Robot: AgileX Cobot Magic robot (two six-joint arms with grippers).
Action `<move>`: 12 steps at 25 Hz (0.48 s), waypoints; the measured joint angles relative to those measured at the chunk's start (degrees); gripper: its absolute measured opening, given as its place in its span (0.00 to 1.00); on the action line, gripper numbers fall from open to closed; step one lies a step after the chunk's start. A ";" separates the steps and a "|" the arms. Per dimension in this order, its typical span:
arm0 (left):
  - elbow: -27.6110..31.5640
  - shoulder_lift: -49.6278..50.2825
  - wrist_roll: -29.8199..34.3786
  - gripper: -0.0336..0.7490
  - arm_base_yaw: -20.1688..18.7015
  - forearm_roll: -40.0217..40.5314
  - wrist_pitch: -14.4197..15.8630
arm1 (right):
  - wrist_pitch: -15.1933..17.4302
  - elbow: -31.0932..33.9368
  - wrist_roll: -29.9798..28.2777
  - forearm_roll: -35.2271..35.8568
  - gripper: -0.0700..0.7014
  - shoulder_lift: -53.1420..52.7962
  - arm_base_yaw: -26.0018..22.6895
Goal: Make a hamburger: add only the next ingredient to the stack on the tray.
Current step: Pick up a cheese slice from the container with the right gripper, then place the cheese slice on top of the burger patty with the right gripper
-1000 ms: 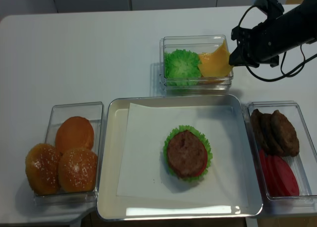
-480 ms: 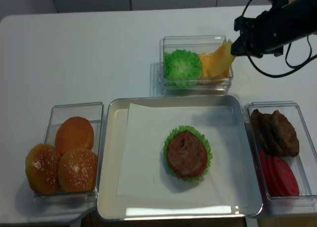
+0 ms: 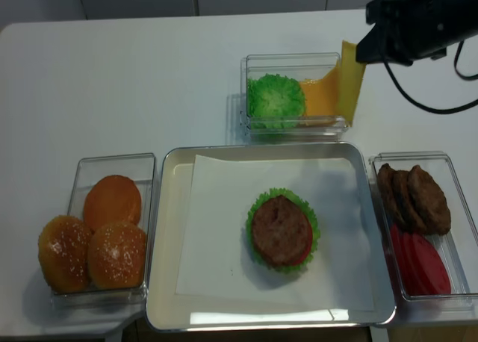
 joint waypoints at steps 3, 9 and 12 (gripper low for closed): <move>0.00 0.00 0.00 0.57 0.00 0.00 0.00 | 2.09 0.00 0.91 -0.63 0.12 -3.45 0.00; 0.00 0.00 0.00 0.57 0.00 0.00 0.00 | 4.28 2.28 4.47 -1.96 0.12 -10.78 0.00; 0.00 0.00 0.00 0.57 0.00 0.00 0.00 | 4.53 6.95 4.82 -1.96 0.12 -14.25 0.00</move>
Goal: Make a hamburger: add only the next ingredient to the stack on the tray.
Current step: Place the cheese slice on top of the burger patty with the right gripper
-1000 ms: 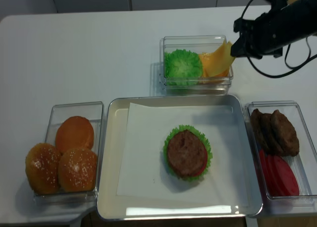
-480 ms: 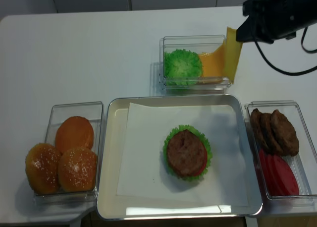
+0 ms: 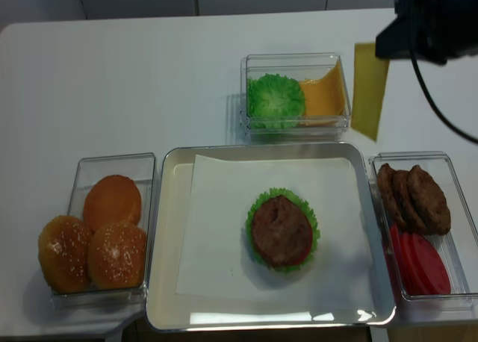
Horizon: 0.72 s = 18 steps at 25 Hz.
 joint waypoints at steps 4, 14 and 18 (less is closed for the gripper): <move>0.00 0.00 0.00 0.57 0.00 0.00 0.00 | 0.23 6.59 0.00 -0.04 0.12 -4.06 0.00; 0.00 0.00 0.00 0.57 0.00 0.00 0.00 | 0.33 17.04 -1.28 3.69 0.12 -10.65 0.00; 0.00 0.00 0.00 0.57 0.00 0.00 0.00 | 0.44 19.03 -2.44 6.99 0.12 -10.70 0.00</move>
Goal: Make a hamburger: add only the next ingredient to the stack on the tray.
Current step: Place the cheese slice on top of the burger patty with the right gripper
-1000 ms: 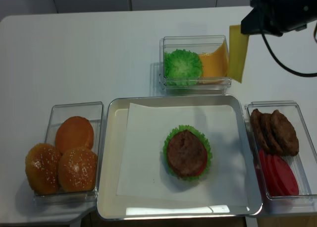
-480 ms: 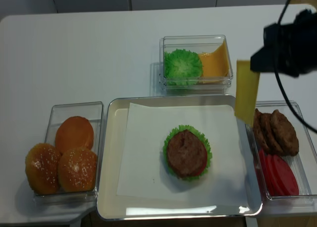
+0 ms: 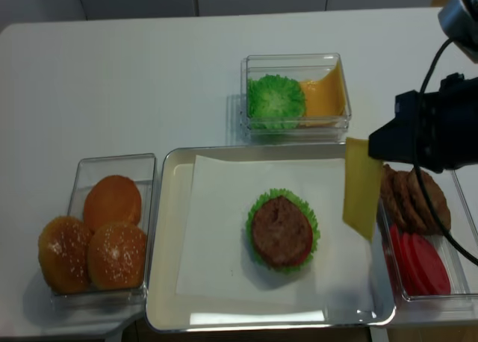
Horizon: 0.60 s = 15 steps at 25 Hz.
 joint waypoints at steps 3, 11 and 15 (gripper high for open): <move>0.00 0.00 0.00 0.57 0.00 0.00 0.00 | 0.00 0.44 -0.96 1.85 0.12 0.00 0.00; 0.00 0.00 0.00 0.57 0.00 0.00 0.00 | -1.68 0.44 -1.65 1.90 0.12 0.00 5.25; 0.00 0.00 0.00 0.57 0.00 0.00 0.00 | -3.94 0.44 -1.65 2.24 0.12 0.00 9.12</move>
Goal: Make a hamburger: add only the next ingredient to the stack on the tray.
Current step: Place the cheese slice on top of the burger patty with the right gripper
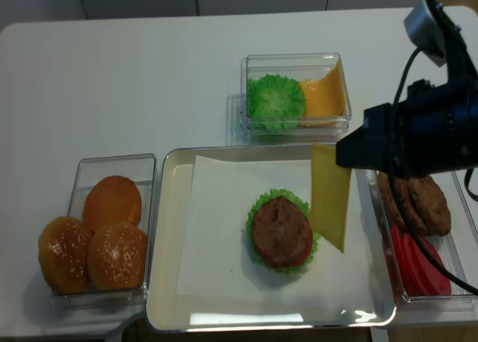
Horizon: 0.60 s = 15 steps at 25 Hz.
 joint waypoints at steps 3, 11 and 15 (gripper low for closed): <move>0.00 0.00 0.00 0.57 0.00 0.00 0.00 | -1.60 0.00 0.00 0.41 0.12 0.00 2.28; 0.00 0.00 0.00 0.57 0.00 0.00 0.00 | -3.79 0.00 -0.32 4.03 0.12 2.39 7.07; 0.00 0.00 0.00 0.57 0.00 0.00 0.00 | -5.40 0.00 -1.81 6.30 0.12 4.94 9.25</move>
